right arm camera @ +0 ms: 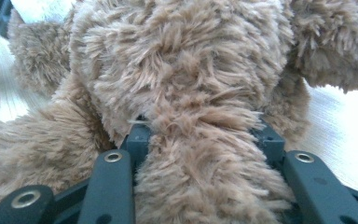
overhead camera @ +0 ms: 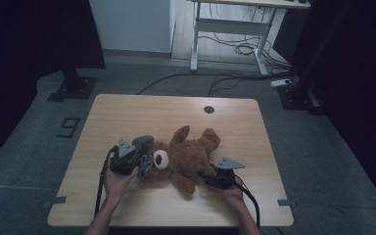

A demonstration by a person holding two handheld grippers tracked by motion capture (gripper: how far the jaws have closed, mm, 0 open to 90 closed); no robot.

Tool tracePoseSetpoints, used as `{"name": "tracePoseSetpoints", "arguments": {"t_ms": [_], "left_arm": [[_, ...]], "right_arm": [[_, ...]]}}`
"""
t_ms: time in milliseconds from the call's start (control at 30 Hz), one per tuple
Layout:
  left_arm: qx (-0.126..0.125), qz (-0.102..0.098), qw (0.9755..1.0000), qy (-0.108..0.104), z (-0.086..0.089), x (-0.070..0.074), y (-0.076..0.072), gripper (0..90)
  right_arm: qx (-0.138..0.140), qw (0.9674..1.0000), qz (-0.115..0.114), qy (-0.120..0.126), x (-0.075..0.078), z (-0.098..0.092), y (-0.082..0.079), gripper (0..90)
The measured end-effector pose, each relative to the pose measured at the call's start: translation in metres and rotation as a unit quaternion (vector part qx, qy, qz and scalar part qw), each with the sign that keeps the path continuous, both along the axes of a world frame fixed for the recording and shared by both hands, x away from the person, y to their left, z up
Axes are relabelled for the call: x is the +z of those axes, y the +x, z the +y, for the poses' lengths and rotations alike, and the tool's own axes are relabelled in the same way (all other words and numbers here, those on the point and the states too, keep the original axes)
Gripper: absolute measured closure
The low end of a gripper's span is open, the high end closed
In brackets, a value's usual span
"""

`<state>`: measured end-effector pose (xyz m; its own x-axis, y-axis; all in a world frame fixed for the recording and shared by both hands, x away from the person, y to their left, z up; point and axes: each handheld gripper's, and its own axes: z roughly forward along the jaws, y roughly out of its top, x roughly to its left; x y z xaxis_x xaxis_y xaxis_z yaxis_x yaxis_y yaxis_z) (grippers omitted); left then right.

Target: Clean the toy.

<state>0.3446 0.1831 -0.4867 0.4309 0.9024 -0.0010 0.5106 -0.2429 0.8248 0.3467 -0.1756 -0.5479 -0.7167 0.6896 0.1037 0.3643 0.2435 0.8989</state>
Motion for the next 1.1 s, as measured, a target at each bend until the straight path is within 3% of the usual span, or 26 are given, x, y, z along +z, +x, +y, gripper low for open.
{"name": "tracePoseSetpoints", "arguments": {"t_ms": [67,133,233,367,500,700,867,967,1100], "left_arm": [[0.003,0.022,0.9997,-0.005,0.007,-0.011,0.002,79.2],[0.001,0.047,0.9989,0.006,0.01,-0.023,0.008,79.3],[-0.002,0.056,0.9984,-0.007,0.013,-0.029,0.011,79.3],[-0.006,0.07,0.9975,0.006,0.012,-0.033,0.013,79.0],[-0.007,0.083,0.9965,-0.01,0.018,-0.038,0.011,78.6],[-0.016,0.042,0.9977,-0.051,0.022,-0.011,0.002,78.6],[-0.045,-0.005,0.997,-0.063,-0.001,0.022,0.004,78.6],[-0.063,-0.008,0.9968,-0.049,-0.024,0.038,0.019,78.5],[-0.075,0.015,0.996,-0.046,-0.048,0.043,0.044,78.4]], "right_arm": [[-0.001,1.0,0.001,0.001,0.0,0.0,0.0,54.5],[-0.001,1.0,0.003,0.005,0.0,-0.001,0.001,54.5],[0.0,1.0,0.004,0.005,0.0,-0.001,0.002,54.5],[0.0,1.0,0.005,0.006,0.0,-0.001,0.002,54.6],[-0.001,1.0,0.004,0.004,0.0,-0.001,0.001,54.6],[-0.002,1.0,-0.001,0.0,0.0,-0.001,0.0,55.4],[-0.003,0.9999,-0.014,-0.009,0.0,0.0,-0.002,56.2],[-0.003,0.9998,-0.015,-0.009,0.0,0.0,-0.002,56.2],[-0.002,0.9997,-0.018,-0.014,0.001,0.0,-0.002,56.1]]}}
